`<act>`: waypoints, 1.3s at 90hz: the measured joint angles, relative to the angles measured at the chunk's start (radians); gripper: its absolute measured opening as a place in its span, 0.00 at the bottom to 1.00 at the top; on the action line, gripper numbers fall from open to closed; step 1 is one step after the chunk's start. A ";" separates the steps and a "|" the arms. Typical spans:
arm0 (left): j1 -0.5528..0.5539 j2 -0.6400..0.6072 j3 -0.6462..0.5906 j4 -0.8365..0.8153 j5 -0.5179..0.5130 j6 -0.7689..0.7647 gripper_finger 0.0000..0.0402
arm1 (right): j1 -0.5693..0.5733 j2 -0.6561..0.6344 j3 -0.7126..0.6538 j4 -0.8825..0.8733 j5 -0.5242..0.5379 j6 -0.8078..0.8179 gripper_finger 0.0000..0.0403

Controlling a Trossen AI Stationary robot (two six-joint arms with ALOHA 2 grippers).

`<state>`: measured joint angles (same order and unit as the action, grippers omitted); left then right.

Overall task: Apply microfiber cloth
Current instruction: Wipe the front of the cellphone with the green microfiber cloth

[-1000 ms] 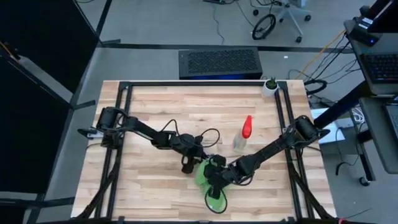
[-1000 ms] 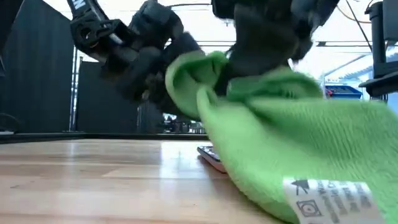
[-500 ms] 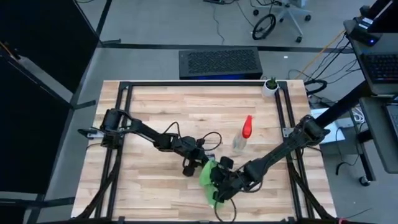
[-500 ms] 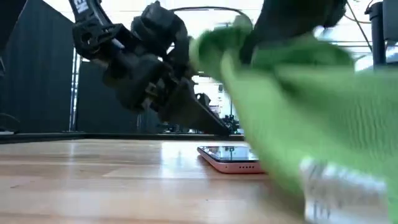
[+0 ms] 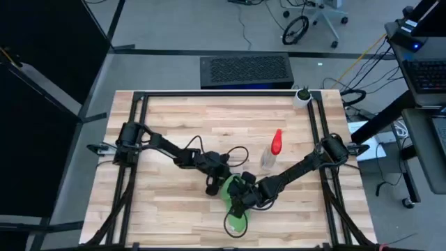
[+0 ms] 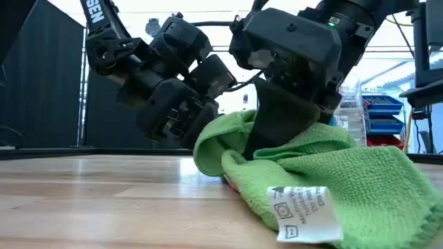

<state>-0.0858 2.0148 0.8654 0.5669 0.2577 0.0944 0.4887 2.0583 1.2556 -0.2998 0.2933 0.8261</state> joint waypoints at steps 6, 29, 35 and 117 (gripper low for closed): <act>0.004 0.000 0.000 -0.002 0.000 0.000 0.30 | 0.012 -0.010 -0.002 0.003 -0.022 0.000 0.06; 0.016 0.004 -0.002 -0.022 -0.022 -0.002 0.30 | 0.041 -0.069 -0.004 -0.037 -0.184 -0.045 0.06; 0.015 0.003 -0.002 -0.023 -0.024 -0.001 0.30 | 0.041 -0.096 -0.009 -0.087 -0.191 -0.060 0.06; -0.106 0.113 0.157 0.064 0.056 -0.045 0.25 | 0.197 -0.238 -0.017 -0.243 0.118 0.234 0.06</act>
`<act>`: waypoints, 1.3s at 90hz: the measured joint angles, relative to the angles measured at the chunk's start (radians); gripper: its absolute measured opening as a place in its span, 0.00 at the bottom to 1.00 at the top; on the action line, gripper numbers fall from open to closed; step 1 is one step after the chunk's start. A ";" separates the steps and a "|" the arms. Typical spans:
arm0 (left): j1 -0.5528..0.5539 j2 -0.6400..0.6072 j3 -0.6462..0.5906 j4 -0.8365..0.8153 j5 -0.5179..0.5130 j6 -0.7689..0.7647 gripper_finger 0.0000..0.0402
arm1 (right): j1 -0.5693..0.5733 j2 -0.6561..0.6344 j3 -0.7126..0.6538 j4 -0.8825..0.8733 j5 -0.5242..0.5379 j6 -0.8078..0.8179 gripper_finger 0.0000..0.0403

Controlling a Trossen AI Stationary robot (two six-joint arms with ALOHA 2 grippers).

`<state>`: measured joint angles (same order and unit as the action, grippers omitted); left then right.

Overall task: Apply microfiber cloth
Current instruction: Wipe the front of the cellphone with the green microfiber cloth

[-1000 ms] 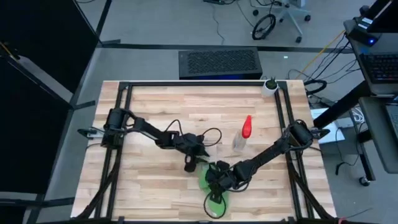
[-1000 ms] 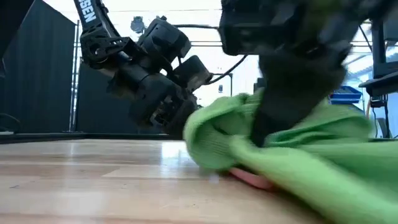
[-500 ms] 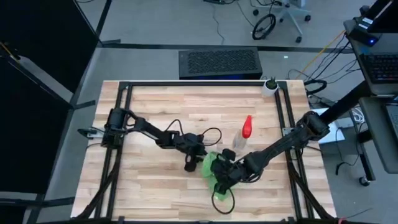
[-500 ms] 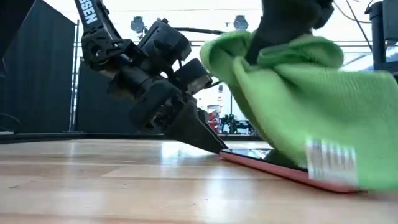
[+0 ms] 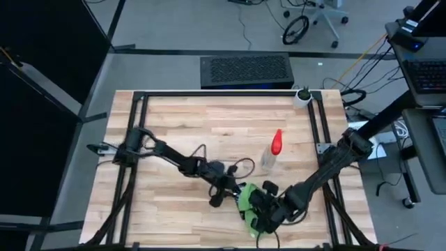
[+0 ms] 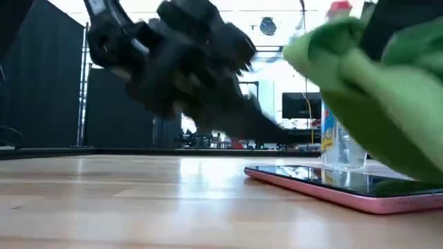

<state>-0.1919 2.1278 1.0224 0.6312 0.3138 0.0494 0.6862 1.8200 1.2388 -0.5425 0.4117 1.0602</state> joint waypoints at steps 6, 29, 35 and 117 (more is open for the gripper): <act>0.005 0.036 0.029 -0.008 0.001 0.001 0.22 | -0.003 0.034 0.000 0.034 0.000 -0.001 0.06; 0.027 0.070 0.041 -0.017 0.011 -0.008 0.10 | -0.063 0.142 0.000 0.056 -0.027 -0.004 0.06; 0.032 0.071 0.041 -0.020 0.011 -0.007 0.04 | -0.080 0.163 0.006 0.058 -0.080 -0.019 0.06; 0.064 0.074 0.036 -0.032 0.025 0.009 0.00 | -0.046 0.025 -0.001 0.018 -0.045 -0.053 0.06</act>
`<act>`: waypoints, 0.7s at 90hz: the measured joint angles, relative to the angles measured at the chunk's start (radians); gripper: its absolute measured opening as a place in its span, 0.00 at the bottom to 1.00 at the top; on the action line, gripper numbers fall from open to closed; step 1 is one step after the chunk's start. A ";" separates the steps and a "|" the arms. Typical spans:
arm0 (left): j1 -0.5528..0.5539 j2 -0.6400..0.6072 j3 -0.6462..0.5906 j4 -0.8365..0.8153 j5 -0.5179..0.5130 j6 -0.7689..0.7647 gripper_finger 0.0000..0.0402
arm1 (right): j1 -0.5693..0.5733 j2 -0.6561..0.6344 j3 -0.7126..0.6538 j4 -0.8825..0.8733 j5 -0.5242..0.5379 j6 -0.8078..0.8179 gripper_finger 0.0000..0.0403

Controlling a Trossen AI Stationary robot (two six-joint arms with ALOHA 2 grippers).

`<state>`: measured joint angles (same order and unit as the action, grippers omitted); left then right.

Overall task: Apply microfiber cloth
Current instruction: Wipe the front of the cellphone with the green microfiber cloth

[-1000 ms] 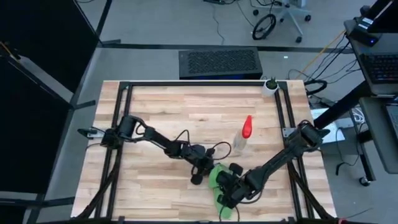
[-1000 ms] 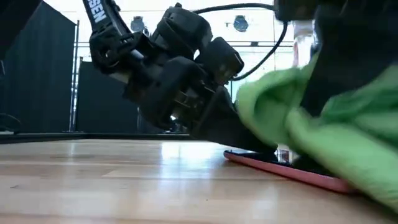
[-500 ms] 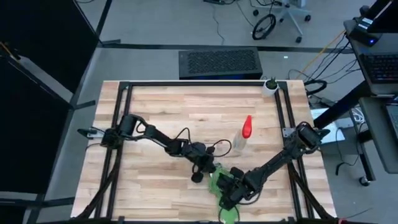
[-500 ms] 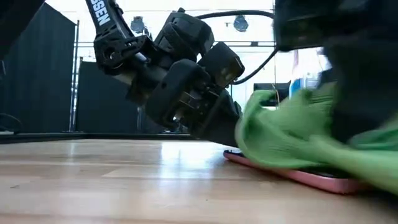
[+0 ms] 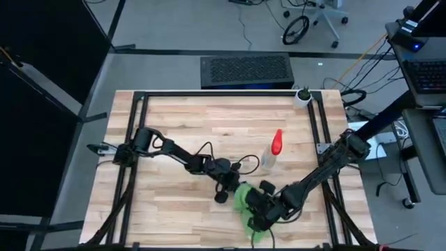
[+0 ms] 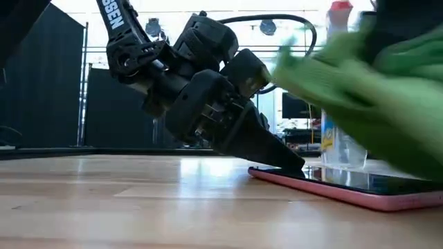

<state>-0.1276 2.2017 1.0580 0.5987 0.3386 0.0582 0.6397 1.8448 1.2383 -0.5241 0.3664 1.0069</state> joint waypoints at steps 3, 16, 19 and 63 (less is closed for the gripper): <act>0.000 0.000 0.000 0.000 0.001 0.000 0.00 | -0.009 0.018 -0.001 0.014 -0.011 -0.008 0.06; -0.001 0.000 0.000 0.003 0.001 0.000 0.00 | -0.025 0.110 0.001 0.104 -0.065 -0.014 0.06; -0.001 0.000 0.000 0.003 0.003 0.000 0.00 | -0.025 0.134 0.001 0.116 -0.078 0.003 0.06; 0.000 0.001 -0.001 0.014 0.033 0.000 0.00 | 0.110 0.071 -0.002 -0.037 -0.234 0.203 0.06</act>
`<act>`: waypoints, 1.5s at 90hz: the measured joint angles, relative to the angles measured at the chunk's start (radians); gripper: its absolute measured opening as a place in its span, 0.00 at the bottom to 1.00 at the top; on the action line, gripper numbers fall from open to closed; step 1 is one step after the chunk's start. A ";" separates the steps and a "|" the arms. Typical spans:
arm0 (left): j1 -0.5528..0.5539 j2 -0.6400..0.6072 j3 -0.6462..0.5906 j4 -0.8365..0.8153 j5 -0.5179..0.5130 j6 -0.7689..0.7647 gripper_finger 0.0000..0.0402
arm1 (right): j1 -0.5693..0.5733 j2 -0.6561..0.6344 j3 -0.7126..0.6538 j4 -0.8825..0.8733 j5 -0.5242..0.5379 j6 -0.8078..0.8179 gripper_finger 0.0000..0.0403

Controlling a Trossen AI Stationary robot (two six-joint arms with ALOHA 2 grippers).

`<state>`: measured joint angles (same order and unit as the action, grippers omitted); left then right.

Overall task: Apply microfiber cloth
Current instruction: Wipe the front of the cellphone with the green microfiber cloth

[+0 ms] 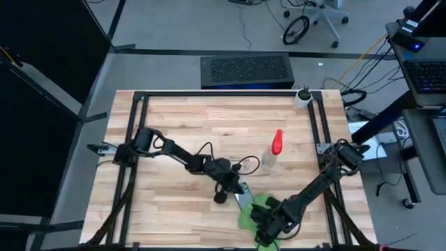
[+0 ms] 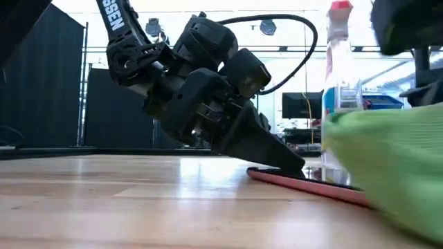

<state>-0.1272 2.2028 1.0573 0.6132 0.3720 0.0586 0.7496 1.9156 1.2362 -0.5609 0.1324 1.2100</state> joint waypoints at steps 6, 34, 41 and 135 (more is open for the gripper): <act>0.000 0.000 0.000 0.001 0.001 0.000 0.00 | 0.000 -0.037 0.001 -0.049 0.062 0.009 0.06; -0.003 0.000 0.000 0.001 -0.003 -0.001 0.00 | -0.095 -0.042 0.003 -0.104 0.319 -0.029 0.06; -0.005 0.000 0.000 0.001 -0.008 -0.001 0.00 | -0.117 0.002 0.003 -0.095 0.262 -0.036 0.06; -0.003 0.000 -0.001 0.012 0.002 -0.021 0.00 | -0.108 -0.015 0.003 -0.006 0.322 -0.079 0.06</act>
<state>-0.1303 2.2028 1.0565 0.6252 0.3737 0.0378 0.6418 1.9002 1.2388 -0.5668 0.4541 1.1313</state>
